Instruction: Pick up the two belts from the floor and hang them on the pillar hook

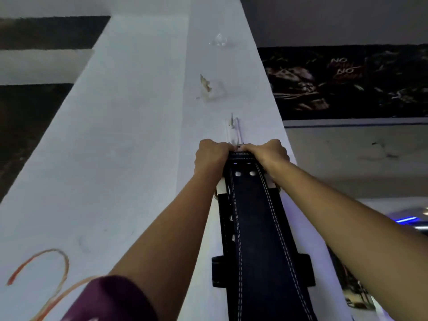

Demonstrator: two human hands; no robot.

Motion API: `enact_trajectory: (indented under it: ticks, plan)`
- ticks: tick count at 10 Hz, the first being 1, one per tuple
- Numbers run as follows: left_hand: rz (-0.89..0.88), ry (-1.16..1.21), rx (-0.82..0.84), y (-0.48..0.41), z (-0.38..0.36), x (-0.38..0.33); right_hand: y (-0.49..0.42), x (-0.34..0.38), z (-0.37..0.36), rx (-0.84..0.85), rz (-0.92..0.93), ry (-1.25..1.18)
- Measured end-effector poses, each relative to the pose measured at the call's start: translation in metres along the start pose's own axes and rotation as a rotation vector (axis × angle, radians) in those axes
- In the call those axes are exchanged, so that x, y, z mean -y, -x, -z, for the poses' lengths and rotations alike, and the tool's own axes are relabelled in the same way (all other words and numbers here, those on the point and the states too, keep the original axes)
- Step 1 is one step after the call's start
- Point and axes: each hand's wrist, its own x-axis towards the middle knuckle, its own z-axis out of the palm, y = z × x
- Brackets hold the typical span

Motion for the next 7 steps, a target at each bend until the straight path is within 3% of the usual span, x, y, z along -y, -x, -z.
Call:
enact_trajectory:
  ticks: [1,2,3,5,7]
  plan:
    - [-0.046,-0.090,-0.025,0.009,0.003,0.000,0.012,0.001,-0.005,-0.073,0.064,0.162]
    - [-0.217,-0.282,-0.023,0.039,-0.002,0.007,0.038,-0.004,-0.003,-0.103,0.218,0.369]
    - [-0.338,-0.451,0.013,0.070,-0.002,0.023,0.069,-0.018,0.004,0.041,0.222,0.339]
    - [-0.302,-0.521,0.139,0.143,0.020,0.042,0.138,-0.036,0.039,0.253,0.262,0.357]
    - [-0.183,-0.696,0.346,0.265,0.064,0.048,0.254,-0.065,0.086,0.442,0.035,0.268]
